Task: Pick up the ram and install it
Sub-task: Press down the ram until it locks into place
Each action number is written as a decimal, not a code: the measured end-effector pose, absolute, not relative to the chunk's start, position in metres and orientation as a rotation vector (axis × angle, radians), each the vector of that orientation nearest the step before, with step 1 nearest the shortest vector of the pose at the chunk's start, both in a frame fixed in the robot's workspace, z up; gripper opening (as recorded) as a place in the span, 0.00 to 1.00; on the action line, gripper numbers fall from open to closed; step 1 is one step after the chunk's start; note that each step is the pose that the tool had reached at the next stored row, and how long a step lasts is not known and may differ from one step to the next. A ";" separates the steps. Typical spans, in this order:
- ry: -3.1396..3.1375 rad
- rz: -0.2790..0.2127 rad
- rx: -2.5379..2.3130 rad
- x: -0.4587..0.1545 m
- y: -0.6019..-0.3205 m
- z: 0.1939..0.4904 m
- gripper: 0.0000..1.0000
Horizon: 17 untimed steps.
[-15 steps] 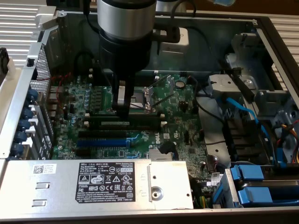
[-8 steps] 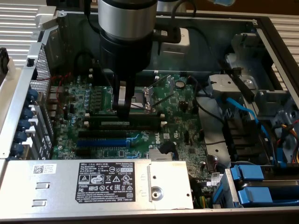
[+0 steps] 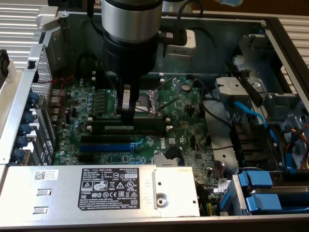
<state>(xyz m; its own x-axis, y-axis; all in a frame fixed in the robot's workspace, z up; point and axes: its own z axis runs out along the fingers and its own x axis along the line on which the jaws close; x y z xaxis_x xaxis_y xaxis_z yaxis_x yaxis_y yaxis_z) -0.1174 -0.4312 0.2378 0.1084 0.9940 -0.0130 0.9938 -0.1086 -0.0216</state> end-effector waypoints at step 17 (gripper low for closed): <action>-2.091 0.035 -2.332 -0.117 -0.430 0.235 0.10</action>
